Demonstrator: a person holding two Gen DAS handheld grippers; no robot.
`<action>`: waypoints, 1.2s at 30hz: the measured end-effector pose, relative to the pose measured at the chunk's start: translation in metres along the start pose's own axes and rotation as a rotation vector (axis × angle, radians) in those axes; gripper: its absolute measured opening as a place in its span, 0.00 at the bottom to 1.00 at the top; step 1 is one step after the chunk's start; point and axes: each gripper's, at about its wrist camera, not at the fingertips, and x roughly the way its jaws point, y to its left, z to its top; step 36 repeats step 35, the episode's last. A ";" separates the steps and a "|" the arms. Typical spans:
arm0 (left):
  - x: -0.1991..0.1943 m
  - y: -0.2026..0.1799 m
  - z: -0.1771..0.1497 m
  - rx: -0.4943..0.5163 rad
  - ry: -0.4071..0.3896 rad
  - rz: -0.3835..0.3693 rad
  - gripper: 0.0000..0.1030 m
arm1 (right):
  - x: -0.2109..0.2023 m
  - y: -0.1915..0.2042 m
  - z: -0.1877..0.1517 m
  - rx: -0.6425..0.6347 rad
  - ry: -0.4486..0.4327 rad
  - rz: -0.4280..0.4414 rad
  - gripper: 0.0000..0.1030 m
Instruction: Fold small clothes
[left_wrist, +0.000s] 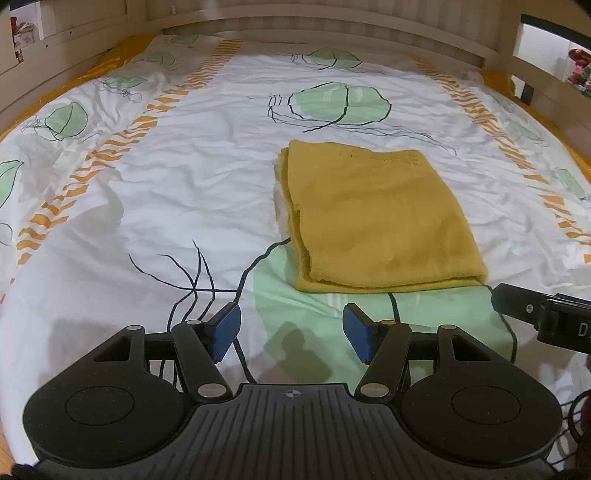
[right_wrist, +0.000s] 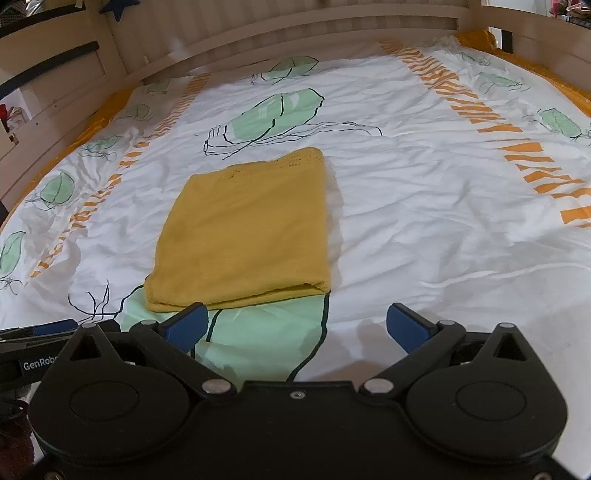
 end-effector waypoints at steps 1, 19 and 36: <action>0.000 0.001 0.001 -0.001 0.001 0.000 0.58 | 0.000 0.000 0.000 0.000 0.001 0.001 1.00; 0.003 0.000 0.001 0.001 0.014 -0.003 0.58 | 0.004 -0.002 0.001 0.015 0.020 0.014 1.00; 0.008 -0.004 0.002 0.013 0.030 -0.011 0.58 | 0.010 -0.005 0.000 0.028 0.038 0.025 1.00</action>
